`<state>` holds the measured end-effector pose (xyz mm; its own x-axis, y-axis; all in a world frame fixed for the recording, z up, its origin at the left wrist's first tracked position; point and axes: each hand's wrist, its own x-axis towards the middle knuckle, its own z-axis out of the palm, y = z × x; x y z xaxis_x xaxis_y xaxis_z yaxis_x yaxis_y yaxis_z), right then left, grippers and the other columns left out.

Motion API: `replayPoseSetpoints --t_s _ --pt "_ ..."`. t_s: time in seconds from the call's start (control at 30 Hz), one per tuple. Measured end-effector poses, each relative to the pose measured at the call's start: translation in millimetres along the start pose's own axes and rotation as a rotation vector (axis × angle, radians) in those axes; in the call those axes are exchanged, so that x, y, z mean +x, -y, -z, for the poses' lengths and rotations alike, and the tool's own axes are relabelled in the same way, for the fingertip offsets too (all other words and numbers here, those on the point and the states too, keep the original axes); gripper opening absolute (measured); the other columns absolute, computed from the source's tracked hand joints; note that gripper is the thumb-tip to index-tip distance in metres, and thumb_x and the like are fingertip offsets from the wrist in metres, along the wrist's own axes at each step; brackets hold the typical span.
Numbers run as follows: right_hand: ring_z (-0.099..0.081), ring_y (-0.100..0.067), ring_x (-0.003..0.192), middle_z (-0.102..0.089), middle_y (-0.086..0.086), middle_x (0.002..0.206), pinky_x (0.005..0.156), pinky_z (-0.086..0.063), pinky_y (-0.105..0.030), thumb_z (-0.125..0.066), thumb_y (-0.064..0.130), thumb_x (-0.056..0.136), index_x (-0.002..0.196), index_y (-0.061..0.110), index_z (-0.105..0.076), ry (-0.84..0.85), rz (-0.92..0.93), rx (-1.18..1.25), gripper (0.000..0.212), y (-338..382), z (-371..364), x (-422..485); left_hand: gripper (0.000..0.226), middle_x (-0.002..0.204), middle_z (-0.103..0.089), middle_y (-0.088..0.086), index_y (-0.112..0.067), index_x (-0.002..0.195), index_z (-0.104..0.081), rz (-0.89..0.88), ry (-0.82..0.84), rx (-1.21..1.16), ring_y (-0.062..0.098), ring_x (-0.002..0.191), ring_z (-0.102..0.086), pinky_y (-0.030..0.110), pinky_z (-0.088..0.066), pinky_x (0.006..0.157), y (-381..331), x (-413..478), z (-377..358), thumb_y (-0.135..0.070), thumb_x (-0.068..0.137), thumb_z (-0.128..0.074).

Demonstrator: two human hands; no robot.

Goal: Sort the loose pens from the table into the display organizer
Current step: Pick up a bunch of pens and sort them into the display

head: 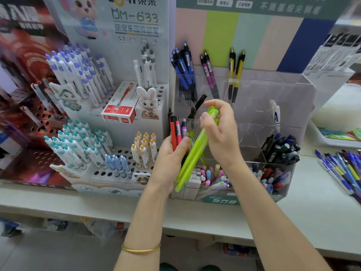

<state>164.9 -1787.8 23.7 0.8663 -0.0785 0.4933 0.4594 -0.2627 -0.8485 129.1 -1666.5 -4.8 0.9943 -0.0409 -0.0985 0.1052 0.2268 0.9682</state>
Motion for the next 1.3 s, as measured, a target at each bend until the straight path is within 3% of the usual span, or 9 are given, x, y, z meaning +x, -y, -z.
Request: replayPoseSetpoints --t_s 0.07,0.3,0.47,0.67,0.87,1.0,1.13,1.23,1.3 --pt "-0.049 -0.006 0.070 -0.052 -0.003 0.086 0.065 -0.042 -0.020 -0.049 0.017 0.089 0.104 0.023 -0.048 -0.053 0.006 -0.011 0.017 -2 9 5 0.006 0.071 -0.051 -0.001 -0.012 0.099 -0.050 -0.024 -0.024 -0.022 0.009 0.051 -0.045 0.022 -0.042 0.044 0 3 4 -0.018 0.100 -0.049" --pt "-0.044 0.001 0.058 -0.037 0.014 0.074 0.051 -0.035 -0.015 -0.047 0.009 0.094 0.114 -0.004 -0.046 -0.259 0.251 -0.359 0.024 -13 32 13 0.014 0.062 -0.045 -0.001 -0.010 0.091 -0.045 -0.078 -0.062 -0.042 0.008 0.043 -0.038 0.019 -0.033 0.037 -7 8 19 -0.016 0.096 -0.057" --pt "-0.038 -0.007 0.048 -0.043 0.004 0.068 0.045 -0.025 -0.011 -0.048 0.019 0.092 0.114 0.012 -0.035 -0.200 0.441 -0.592 0.027 -27 12 12 0.007 0.067 -0.053 -0.004 -0.008 0.105 -0.050 -0.025 0.009 -0.175 0.007 0.047 -0.043 0.019 -0.038 0.042 -4 7 20 -0.013 0.100 -0.049" --pt "-0.052 -0.015 0.045 -0.056 -0.007 0.070 0.034 -0.037 -0.022 -0.049 0.021 0.090 0.109 0.009 -0.038 -0.117 0.556 -0.858 0.025 -48 -5 7 0.016 0.076 -0.056 -0.001 -0.012 0.110 -0.051 0.002 0.141 -0.311 0.010 0.057 -0.048 0.022 -0.044 0.050 -2 5 25 -0.013 0.094 -0.049" --pt "-0.050 -0.017 0.038 -0.054 -0.006 0.069 0.035 -0.028 -0.019 -0.060 0.036 0.085 0.102 0.012 -0.043 -0.011 0.446 -1.098 0.034 -57 -15 -12 0.032 0.086 -0.066 0.003 -0.013 0.121 -0.050 0.001 0.187 -0.353 0.012 0.066 -0.055 0.025 -0.050 0.058 -4 3 26 -0.008 0.089 -0.052" --pt "-0.050 -0.018 0.039 -0.055 -0.003 0.064 0.037 -0.024 -0.018 -0.041 0.037 0.088 0.101 0.012 -0.059 0.004 0.334 -1.106 0.033 -46 -13 -18 0.038 0.089 -0.070 0.005 -0.013 0.123 -0.050 0.008 0.210 -0.342 0.012 0.068 -0.058 0.025 -0.052 0.060 -6 3 25 -0.004 0.086 -0.052" --pt "-0.057 -0.025 0.050 -0.056 -0.012 0.082 0.041 -0.035 -0.024 -0.072 0.018 0.082 0.101 0.005 -0.064 0.085 0.228 -1.000 0.025 -41 -11 -20 0.039 0.083 -0.065 0.006 -0.007 0.127 -0.049 0.055 0.238 -0.382 0.012 0.063 -0.053 0.023 -0.047 0.054 -7 4 22 0.008 0.093 -0.038" --pt "-0.063 -0.029 0.080 -0.058 -0.012 0.105 0.057 -0.036 -0.026 -0.062 0.024 0.091 0.124 0.008 -0.053 0.252 0.086 -0.984 0.038 -36 -8 -22 0.045 0.077 -0.058 0.005 -0.003 0.128 -0.048 0.096 0.256 -0.416 0.012 0.057 -0.047 0.023 -0.042 0.050 -7 6 21 0.009 0.090 -0.027" --pt "-0.062 -0.025 0.094 -0.058 -0.008 0.114 0.064 -0.037 -0.023 -0.054 0.031 0.096 0.132 0.011 -0.044 0.232 0.033 -0.921 0.043 -34 -4 -24 0.044 0.073 -0.054 0.004 -0.003 0.123 -0.050 0.111 0.270 -0.436 0.011 0.054 -0.043 0.022 -0.039 0.048 -7 7 20 0.007 0.087 -0.026"
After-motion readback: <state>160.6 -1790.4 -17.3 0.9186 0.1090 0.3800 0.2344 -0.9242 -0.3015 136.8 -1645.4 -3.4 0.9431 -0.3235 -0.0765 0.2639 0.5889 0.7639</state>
